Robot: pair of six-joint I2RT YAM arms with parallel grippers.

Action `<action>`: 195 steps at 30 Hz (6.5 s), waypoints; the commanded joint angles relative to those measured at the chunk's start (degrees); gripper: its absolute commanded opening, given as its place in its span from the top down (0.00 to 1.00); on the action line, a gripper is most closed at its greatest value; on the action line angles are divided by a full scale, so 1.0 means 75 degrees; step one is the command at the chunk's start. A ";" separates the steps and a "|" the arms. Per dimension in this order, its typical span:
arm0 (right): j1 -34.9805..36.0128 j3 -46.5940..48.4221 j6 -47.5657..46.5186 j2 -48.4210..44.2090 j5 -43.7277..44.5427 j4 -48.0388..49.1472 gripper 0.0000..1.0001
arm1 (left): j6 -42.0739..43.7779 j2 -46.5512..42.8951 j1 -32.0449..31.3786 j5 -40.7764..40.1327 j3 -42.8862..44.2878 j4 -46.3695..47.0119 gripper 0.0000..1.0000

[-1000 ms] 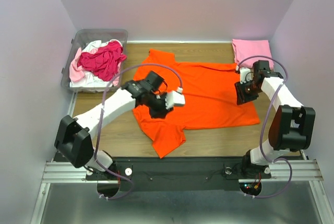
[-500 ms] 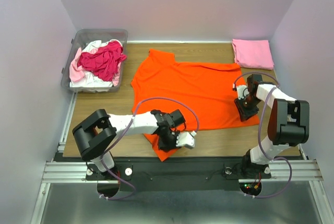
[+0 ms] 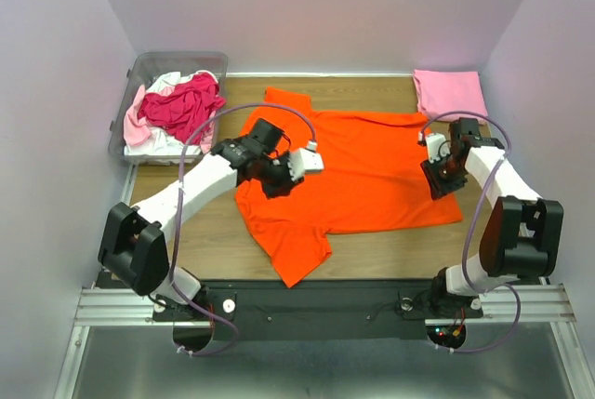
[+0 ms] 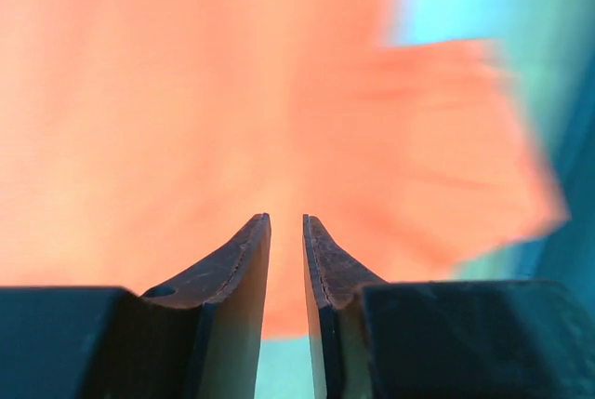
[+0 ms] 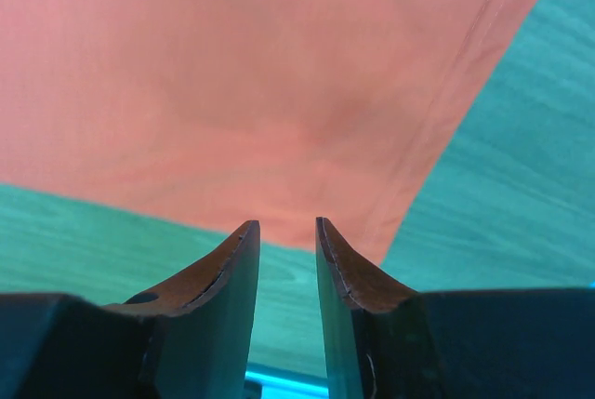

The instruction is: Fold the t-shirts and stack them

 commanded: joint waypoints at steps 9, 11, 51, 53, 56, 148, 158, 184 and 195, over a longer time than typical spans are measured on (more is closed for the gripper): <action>0.0008 -0.0445 -0.0016 0.1248 0.0575 0.1085 0.64 | 0.0484 0.0951 0.1745 -0.1603 -0.1328 0.0632 0.68; 0.0008 -0.0853 -0.0169 0.1085 0.0774 0.1097 0.64 | 0.0496 0.0905 0.1745 -0.1487 -0.1646 0.0540 0.68; 0.0008 -0.1139 -0.1002 0.0147 -0.0466 -0.1082 0.62 | 0.1995 0.0741 0.2202 0.0037 -0.1602 -0.1827 0.75; 0.0008 -0.0428 -0.0827 0.0192 -0.0700 -0.1188 0.61 | 0.2055 0.0763 0.2249 0.0283 -0.1064 -0.2120 0.75; -0.0050 0.0710 -0.0604 0.0672 -0.1017 -0.1154 0.54 | 0.1939 0.1207 0.2517 0.0611 0.0562 -0.2262 0.71; -0.1245 0.7395 0.2162 0.6779 -0.2471 0.0909 0.46 | -0.4907 0.8991 0.3362 -0.1580 0.9742 0.1746 1.00; -0.1234 0.7218 0.2045 0.6685 -0.2858 0.0909 0.53 | -0.4251 0.8709 0.3397 -0.1275 0.9813 0.2074 1.00; -0.1245 0.7873 0.2115 0.6651 -0.3127 0.0710 0.99 | -0.4086 0.7714 0.3631 -0.0385 0.9473 0.2976 1.00; -0.1292 0.7991 0.2197 0.6322 -0.3303 0.0710 0.99 | -0.3430 0.6835 0.3643 0.0085 0.8724 0.3035 1.00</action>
